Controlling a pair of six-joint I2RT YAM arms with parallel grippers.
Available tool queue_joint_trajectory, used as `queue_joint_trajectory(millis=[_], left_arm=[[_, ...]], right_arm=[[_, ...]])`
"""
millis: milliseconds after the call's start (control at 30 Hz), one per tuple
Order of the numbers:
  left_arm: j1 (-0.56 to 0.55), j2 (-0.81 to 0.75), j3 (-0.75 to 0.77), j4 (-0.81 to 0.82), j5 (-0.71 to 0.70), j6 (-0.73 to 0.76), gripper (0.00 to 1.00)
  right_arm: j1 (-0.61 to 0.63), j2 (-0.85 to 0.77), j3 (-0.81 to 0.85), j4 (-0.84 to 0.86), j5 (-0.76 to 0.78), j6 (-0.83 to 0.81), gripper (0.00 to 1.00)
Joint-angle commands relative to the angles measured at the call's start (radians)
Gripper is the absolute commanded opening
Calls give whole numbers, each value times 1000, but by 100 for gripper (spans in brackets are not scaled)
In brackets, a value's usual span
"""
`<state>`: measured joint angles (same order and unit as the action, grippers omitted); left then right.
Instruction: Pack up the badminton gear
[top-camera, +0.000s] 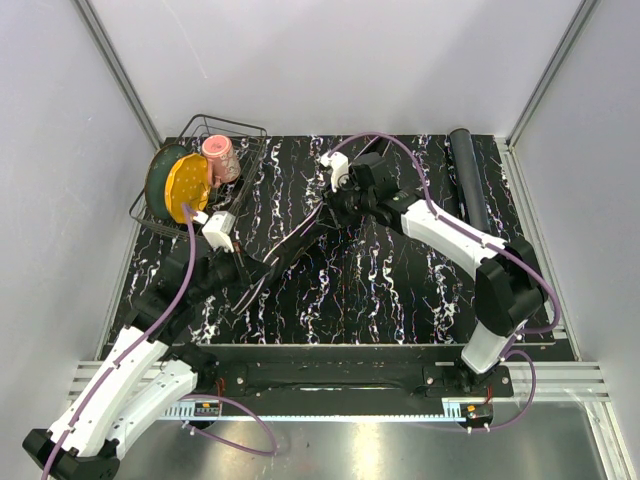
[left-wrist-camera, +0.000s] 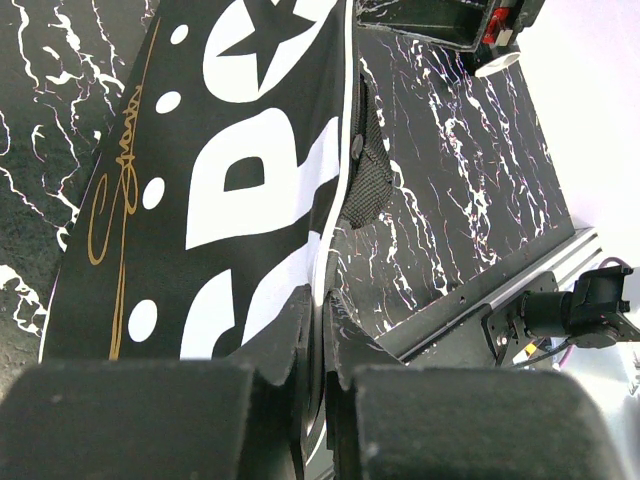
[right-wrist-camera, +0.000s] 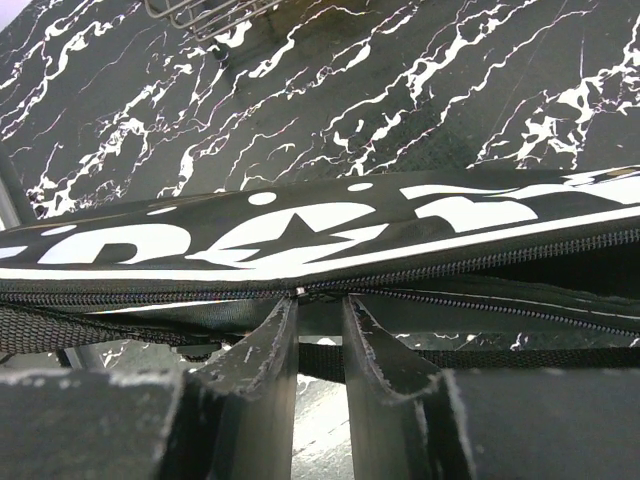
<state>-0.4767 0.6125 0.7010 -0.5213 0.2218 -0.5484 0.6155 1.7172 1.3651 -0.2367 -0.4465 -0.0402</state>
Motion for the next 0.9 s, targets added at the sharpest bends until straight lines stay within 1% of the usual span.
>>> queue_joint_trajectory(millis=[0, 167, 300, 567, 700, 767, 867], left_arm=[[4, -7, 28, 49, 36, -16, 0], [4, -5, 28, 56, 39, -16, 0], [6, -3, 29, 56, 42, -18, 0], [4, -2, 28, 56, 40, -16, 0], [6, -3, 29, 58, 34, -19, 0], [6, -8, 31, 53, 25, -22, 0], [6, -17, 32, 43, 1, -25, 0]], right_arm=[[10, -64, 14, 57, 91, -7, 28], [16, -67, 6, 74, 52, -26, 26], [16, -67, 8, 74, 66, -27, 19], [20, -71, -21, 97, 109, -20, 12], [27, -71, -32, 111, 155, -7, 4], [32, -74, -58, 144, 212, 12, 0], [32, -97, -112, 216, 285, 61, 0]])
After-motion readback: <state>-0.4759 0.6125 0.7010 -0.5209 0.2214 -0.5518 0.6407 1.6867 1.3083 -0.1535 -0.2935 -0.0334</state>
